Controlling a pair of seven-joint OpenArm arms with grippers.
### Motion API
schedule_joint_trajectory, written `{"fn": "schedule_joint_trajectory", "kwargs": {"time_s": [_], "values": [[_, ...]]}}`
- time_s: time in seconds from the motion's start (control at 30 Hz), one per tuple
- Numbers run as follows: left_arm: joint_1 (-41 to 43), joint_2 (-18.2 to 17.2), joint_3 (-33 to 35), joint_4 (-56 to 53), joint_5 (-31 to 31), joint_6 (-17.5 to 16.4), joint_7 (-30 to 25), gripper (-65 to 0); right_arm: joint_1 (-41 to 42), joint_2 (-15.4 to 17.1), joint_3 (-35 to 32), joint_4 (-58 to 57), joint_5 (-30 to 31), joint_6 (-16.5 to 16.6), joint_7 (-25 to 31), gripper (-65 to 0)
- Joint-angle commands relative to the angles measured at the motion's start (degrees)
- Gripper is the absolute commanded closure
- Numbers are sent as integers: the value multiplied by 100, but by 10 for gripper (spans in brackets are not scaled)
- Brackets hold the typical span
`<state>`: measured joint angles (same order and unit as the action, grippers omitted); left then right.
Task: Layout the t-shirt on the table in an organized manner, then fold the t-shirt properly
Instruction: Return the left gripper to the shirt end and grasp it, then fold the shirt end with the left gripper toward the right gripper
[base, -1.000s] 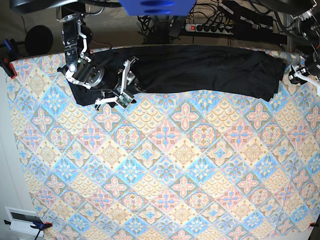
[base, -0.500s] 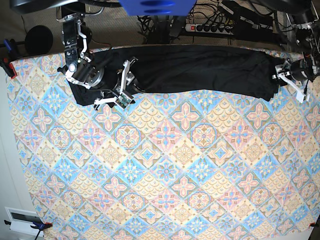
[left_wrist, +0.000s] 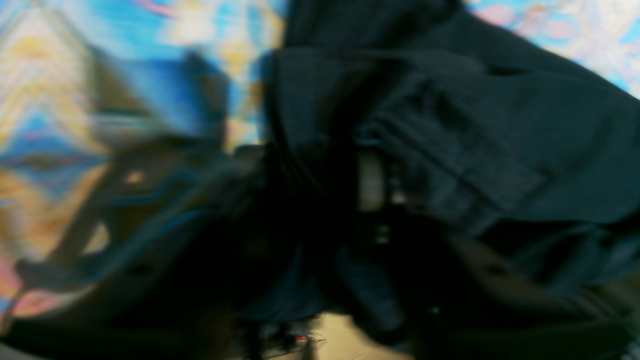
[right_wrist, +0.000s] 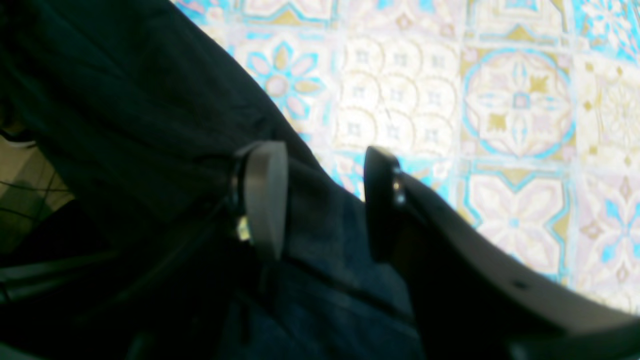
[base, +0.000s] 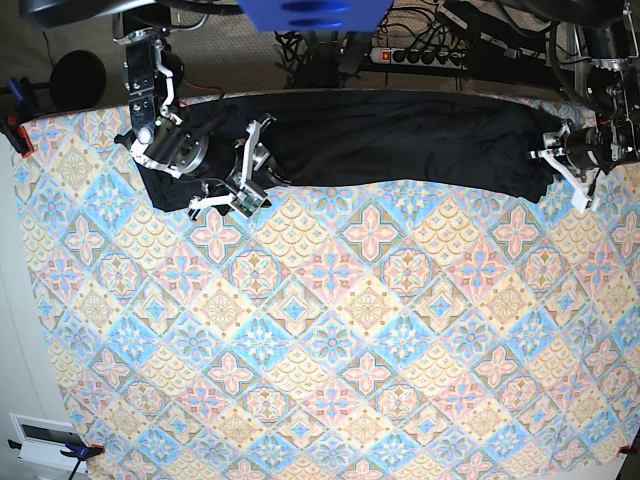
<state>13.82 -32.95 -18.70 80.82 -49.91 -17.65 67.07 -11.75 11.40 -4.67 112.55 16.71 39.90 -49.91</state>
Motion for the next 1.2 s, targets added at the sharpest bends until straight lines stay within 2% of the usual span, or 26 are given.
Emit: {"fn": "schedule_joint_trajectory", "kwargs": {"time_s": [0.0,0.07,0.13,0.3,0.5,0.6,0.77,0.9,1.17], "values": [[11,11,11,28,-156,-50,120,-102,63,25,23,99,83,10,125,-238],[-33,3,-69,28,-174,-50,102,-33,212,25,23,99,83,10,116,-238],[-112,3,-324,11,-156,-42,102,0,318,25,23,107,83,10,116,-238],[-244,3,-1458,2,-112,-24,102,-2,344,25,23,116,83,10,116,-238],[-728,-41,-2592,2,925,-33,102,-2,344,25,23,116,83,10,116,-238],[-851,-200,-2935,2,1154,-33,102,-2,344,25,23,116,83,10,116,-237],[-815,-463,-2917,160,1145,-42,120,-2,335,25,31,116,83,10,116,-237],[-569,-419,-2785,907,1083,-42,418,-2,335,25,31,116,83,10,116,-237],[134,214,-1915,2437,494,-42,524,-2,335,25,278,107,83,10,116,-237]]}}
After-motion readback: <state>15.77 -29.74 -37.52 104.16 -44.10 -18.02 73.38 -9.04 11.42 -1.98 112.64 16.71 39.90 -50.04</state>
